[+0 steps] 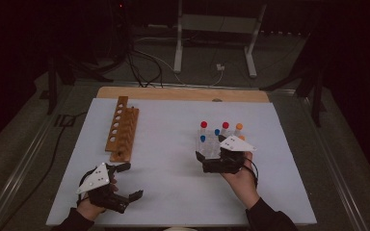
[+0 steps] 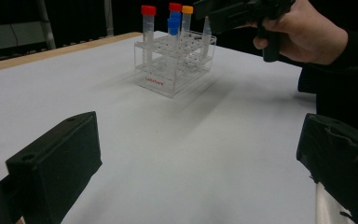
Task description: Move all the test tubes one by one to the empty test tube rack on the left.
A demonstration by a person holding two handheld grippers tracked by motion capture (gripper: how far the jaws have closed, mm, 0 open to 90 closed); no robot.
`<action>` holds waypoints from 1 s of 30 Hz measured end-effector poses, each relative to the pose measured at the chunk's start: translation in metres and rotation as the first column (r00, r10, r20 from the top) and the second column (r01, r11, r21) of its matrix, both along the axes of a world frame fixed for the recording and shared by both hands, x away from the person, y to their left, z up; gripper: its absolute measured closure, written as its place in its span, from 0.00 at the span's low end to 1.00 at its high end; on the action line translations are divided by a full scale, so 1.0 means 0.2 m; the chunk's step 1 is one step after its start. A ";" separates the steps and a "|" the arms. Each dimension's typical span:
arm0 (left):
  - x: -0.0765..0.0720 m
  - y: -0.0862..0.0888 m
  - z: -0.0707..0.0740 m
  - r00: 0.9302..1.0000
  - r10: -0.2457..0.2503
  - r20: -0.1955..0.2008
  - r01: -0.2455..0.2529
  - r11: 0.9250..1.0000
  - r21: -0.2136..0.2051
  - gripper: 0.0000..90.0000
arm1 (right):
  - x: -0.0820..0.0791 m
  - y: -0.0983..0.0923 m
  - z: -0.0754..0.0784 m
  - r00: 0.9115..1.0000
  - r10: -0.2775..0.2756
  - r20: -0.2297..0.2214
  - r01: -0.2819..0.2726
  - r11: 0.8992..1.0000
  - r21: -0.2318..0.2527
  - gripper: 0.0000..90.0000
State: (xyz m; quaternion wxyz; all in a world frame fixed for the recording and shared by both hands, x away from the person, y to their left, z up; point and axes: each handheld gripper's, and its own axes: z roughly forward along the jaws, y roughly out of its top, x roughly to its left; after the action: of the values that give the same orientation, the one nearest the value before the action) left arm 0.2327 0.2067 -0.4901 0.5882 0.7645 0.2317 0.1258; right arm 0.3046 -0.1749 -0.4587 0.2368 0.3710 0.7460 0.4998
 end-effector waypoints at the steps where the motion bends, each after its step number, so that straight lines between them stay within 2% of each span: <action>1: 0.00 0.00 0.00 1.000 0.000 -0.001 0.000 1.000 0.000 0.01 | 0.00 0.00 0.00 1.000 -0.005 -0.005 0.005 1.000 0.002 0.04; 4: 0.00 0.00 0.00 1.000 0.000 0.000 0.000 1.000 -0.001 0.01 | 0.01 0.01 -0.01 1.000 -0.015 -0.012 0.015 1.000 0.001 0.05; 7: 0.00 0.00 0.00 1.000 -0.001 -0.002 0.001 1.000 0.001 0.01 | 0.02 0.02 -0.03 0.999 -0.025 -0.042 0.024 1.000 -0.016 0.17; 10: 0.00 0.00 0.00 1.000 -0.003 -0.003 0.003 1.000 -0.003 0.01 | 0.03 0.02 -0.04 0.998 -0.038 -0.054 0.036 0.999 -0.030 0.25; 11: 0.00 0.00 0.00 1.000 -0.003 -0.003 0.003 1.000 -0.003 0.01 | 0.03 0.02 -0.04 0.998 -0.038 -0.054 0.036 0.999 -0.030 0.25; 14: 0.00 0.00 0.00 1.000 -0.004 -0.001 0.004 1.000 -0.001 0.01 | 0.05 0.02 -0.05 0.996 -0.067 -0.063 0.064 0.997 -0.047 0.39; 19: 0.00 0.00 0.00 1.000 -0.004 0.000 0.004 1.000 0.000 0.01 | 0.06 0.03 -0.06 0.994 -0.085 -0.075 0.080 0.995 -0.067 0.48; 22: 0.00 0.00 0.00 1.000 -0.003 0.000 0.003 1.000 -0.001 0.01 | 0.07 0.04 -0.06 0.993 -0.092 -0.072 0.085 0.993 -0.086 0.60; 25: 0.00 0.00 0.00 1.000 -0.003 0.000 0.003 1.000 -0.001 0.01 | 0.08 0.05 -0.07 0.993 -0.087 -0.076 0.080 0.992 -0.095 0.63; 26: 0.00 0.00 0.00 1.000 -0.002 0.000 0.002 1.000 -0.003 0.01 | 0.08 0.05 -0.07 0.993 -0.088 -0.082 0.078 0.991 -0.108 0.68; 30: 0.00 0.00 0.00 1.000 -0.003 0.001 0.003 1.000 -0.001 0.01 | 0.10 0.06 -0.08 0.991 -0.098 -0.094 0.086 0.988 -0.126 0.75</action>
State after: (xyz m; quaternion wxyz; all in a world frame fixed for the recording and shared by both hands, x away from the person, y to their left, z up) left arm 0.2324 0.2071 -0.4900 0.5888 0.7645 0.2304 0.1254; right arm 0.3236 -0.1633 -0.4755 0.2443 0.4142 0.7682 0.4227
